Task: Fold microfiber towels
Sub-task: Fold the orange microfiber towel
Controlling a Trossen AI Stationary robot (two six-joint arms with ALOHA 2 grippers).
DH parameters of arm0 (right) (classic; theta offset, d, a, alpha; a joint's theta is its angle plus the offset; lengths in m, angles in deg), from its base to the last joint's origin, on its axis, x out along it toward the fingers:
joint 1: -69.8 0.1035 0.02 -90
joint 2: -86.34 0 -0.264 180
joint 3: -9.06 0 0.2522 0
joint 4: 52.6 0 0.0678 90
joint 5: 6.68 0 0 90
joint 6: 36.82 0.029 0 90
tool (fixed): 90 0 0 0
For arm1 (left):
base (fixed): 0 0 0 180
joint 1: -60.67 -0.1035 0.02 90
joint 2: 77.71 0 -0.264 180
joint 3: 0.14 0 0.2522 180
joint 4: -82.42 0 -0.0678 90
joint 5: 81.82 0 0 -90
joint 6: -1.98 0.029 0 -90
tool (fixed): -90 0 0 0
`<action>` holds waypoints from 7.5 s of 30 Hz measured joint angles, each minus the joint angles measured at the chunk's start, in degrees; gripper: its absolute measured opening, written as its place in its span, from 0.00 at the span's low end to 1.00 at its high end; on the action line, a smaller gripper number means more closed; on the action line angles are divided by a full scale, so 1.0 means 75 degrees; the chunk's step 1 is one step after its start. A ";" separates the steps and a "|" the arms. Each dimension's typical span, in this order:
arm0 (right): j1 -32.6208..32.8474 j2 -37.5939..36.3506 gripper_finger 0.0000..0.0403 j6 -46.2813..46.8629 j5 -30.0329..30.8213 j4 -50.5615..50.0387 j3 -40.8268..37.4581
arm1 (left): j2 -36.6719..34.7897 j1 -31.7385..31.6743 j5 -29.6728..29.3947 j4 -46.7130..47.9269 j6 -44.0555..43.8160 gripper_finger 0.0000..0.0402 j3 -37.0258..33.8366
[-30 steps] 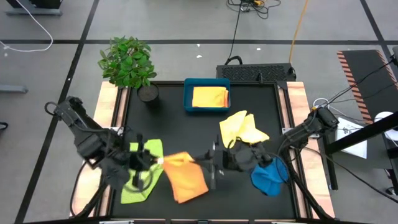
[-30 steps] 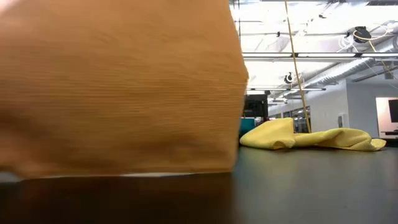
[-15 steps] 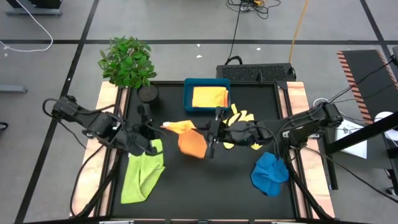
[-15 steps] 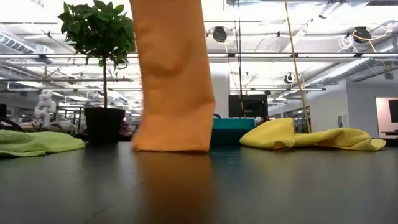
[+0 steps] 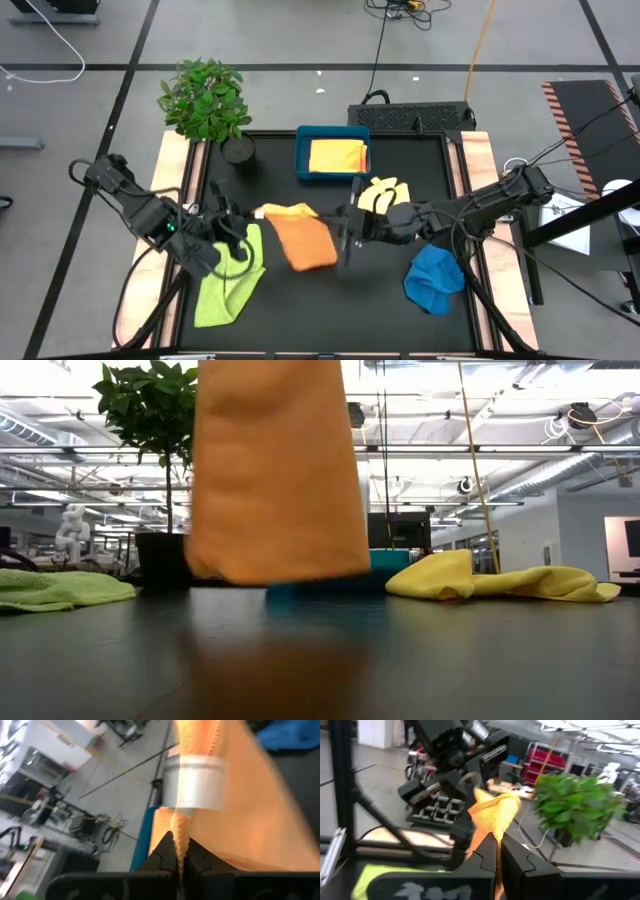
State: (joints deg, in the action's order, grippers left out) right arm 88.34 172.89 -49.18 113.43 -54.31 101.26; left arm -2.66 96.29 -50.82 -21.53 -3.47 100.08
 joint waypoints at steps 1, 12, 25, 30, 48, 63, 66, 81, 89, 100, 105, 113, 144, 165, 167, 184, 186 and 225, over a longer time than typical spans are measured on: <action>-0.0091 -0.0055 0.00 0.0020 0.0003 -0.0002 0.0000 | -0.0059 -0.0123 -0.0023 -0.0005 -0.0003 0.01 0.0000; -0.1514 -0.0249 0.00 0.1064 -0.0460 -0.1040 0.0000 | -0.0362 -0.1953 0.0515 -0.0022 0.0525 0.01 0.0000; 0.0176 -0.0264 0.00 0.1876 -0.1038 -0.0676 -0.1240 | 0.0342 0.0453 0.1358 -0.0101 -0.1683 0.01 -0.0676; 0.1239 -0.0036 0.00 0.2751 -0.1066 0.2077 -0.3117 | 0.1062 0.1731 0.1807 -0.1998 -0.2354 0.01 -0.1695; 0.2428 0.2570 0.00 0.3639 -0.0807 0.5613 -0.3765 | 0.3005 0.2301 0.3458 -0.4719 -0.2643 0.01 -0.2503; 0.2400 0.2445 0.28 0.2273 -0.0290 0.2855 -0.2407 | 0.2644 0.0268 0.3765 -0.4427 -0.2337 0.01 -0.2500; 0.2374 0.2447 0.33 0.2185 -0.0122 0.2878 -0.2425 | 0.2646 -0.0598 0.4894 -0.4106 -0.2418 0.01 -0.2569; 0.2111 0.2676 0.35 0.2233 -0.0340 0.2442 -0.2349 | 0.2623 -0.1541 0.7017 -0.4541 -0.2300 0.01 -0.3404; 0.1937 0.4138 0.35 0.1876 -0.0553 0.1563 -0.0682 | 0.2617 -0.1926 0.7331 -0.4910 -0.1827 0.01 -0.3404; 0.1798 0.5516 0.35 0.1554 -0.0220 0.0452 0.0710 | 0.2617 -0.1970 0.7548 -0.4919 -0.1737 0.01 -0.3404; 0.1785 0.5579 0.35 0.1936 0.0253 -0.0207 0.0723 | 0.2617 -0.1970 0.7548 -0.4907 -0.1737 0.01 -0.3404; 0.1843 0.5272 0.35 0.2458 0.2343 -0.1302 0.0726 | 0.2617 -0.1947 0.7548 -0.4435 -0.1981 0.01 -0.3404; 0.1905 0.5718 0.35 0.1694 0.1148 0.0918 0.0717 | 0.2617 -0.1862 0.7390 -0.4329 -0.1772 0.01 -0.3401; 0.1631 0.5897 0.35 0.2405 0.0541 0.0181 0.0717 | 0.2617 -0.1862 0.7457 -0.4330 -0.1798 0.01 -0.3401; 0.1589 0.5897 0.35 0.2592 0.0836 -0.0046 0.0717 | 0.2617 -0.1860 0.7457 -0.4330 -0.1800 0.01 -0.3402; 0.1680 0.5894 0.03 0.2277 0.1013 0.0413 0.0714 | 0.2617 -0.1694 0.7460 -0.4310 -0.1836 0.01 -0.3402; 0.1674 0.5894 0.05 0.2170 0.0998 0.0428 0.0714 | 0.2617 -0.1685 0.7463 -0.4307 -0.1838 0.01 -0.3404; 0.2154 0.5033 0.01 0.2328 0.1675 -0.0432 0.0711 | 0.2494 -0.0658 0.7487 -0.3027 -0.2799 0.01 -0.3402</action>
State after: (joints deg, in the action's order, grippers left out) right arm 104.49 210.63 -31.72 125.99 -57.54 106.59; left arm 16.05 91.36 5.33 -44.24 -24.46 74.56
